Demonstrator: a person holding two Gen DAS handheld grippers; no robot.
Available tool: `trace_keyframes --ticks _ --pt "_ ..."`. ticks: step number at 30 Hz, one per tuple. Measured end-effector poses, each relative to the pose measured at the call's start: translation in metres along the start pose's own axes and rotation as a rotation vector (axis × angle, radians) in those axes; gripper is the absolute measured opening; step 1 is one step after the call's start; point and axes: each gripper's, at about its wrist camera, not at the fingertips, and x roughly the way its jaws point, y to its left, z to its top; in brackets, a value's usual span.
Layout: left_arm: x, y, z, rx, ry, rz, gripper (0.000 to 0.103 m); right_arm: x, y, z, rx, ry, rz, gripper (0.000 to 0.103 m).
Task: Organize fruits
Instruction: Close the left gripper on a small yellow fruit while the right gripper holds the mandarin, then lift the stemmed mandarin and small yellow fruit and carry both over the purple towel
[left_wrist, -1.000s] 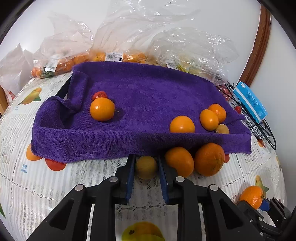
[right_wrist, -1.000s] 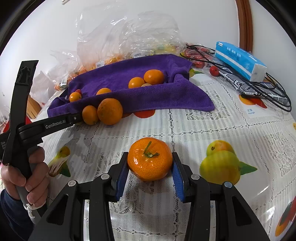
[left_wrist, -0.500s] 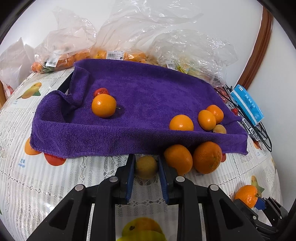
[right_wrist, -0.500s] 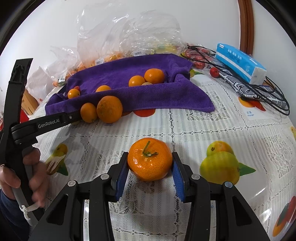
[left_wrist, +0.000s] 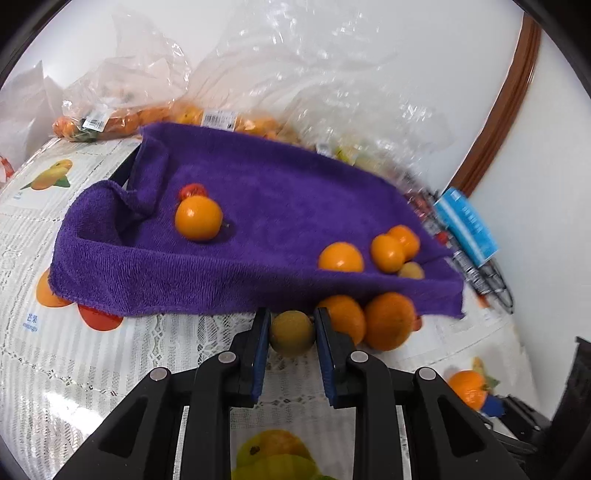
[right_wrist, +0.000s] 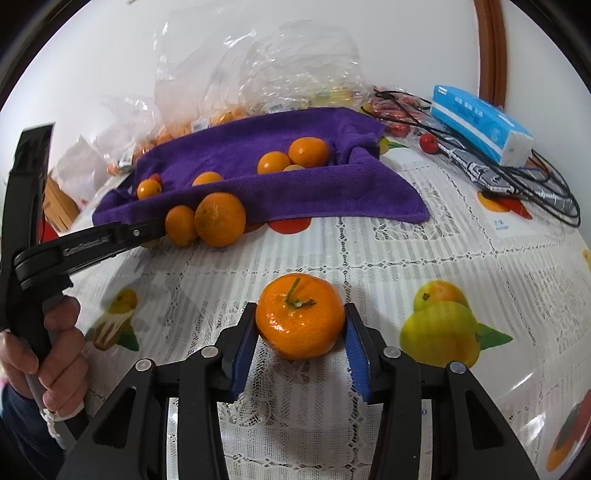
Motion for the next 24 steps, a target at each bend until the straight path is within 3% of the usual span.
trace_keyframes --ticks 8,16,24 --pt "-0.013 0.000 -0.003 -0.005 -0.049 -0.014 0.023 -0.003 0.002 0.000 0.000 -0.015 0.003 0.044" --pt "-0.029 0.016 0.001 -0.086 -0.103 -0.059 0.023 -0.015 -0.006 -0.001 0.053 -0.077 0.008 0.044" --pt "-0.039 0.016 -0.001 -0.078 -0.143 -0.041 0.023 -0.020 -0.012 -0.001 0.076 -0.105 0.006 0.044"
